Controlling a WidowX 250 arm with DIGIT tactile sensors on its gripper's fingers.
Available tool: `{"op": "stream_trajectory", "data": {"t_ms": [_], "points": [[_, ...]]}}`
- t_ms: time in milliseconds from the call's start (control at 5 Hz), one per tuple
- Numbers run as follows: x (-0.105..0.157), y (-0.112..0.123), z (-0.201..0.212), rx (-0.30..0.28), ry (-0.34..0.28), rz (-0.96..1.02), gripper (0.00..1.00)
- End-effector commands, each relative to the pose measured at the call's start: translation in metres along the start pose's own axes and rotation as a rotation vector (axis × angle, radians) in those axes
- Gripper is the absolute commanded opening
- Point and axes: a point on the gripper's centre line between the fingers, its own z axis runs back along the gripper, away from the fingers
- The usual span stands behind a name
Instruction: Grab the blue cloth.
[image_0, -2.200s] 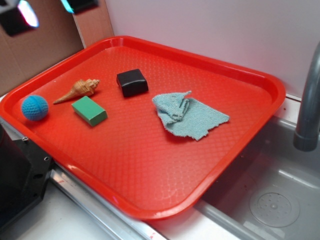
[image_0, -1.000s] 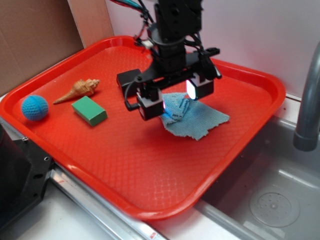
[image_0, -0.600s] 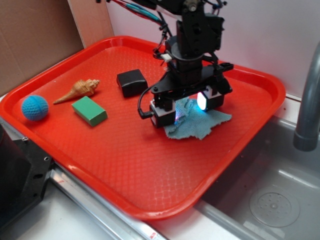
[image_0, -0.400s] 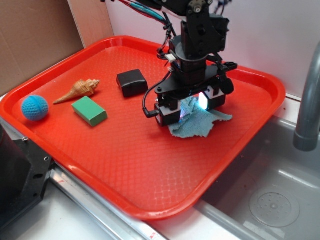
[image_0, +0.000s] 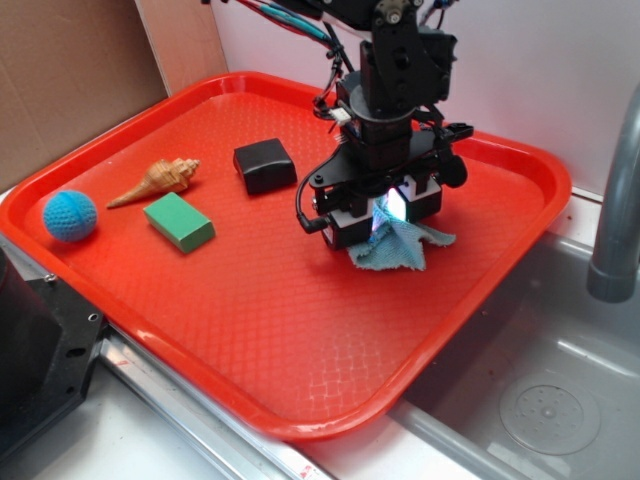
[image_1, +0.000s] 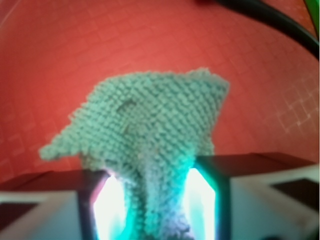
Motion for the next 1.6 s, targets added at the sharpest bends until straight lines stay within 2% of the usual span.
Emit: {"op": "stream_trajectory", "data": {"t_ms": [0,400,800,1000,1200,1400], "points": [[0.015,0.009,0.015,-0.009,0.1,-0.134,0.0],[0.026,0.017,0.054,-0.062,0.161,-0.532,0.0],[0.067,0.052,0.118,-0.121,0.187,-0.858,0.0],[0.084,0.073,0.141,-0.138,0.147,-0.897,0.0],[0.092,0.089,0.148,-0.125,0.109,-0.887,0.0],[0.086,0.101,0.148,-0.13,0.06,-0.906,0.0]]}}
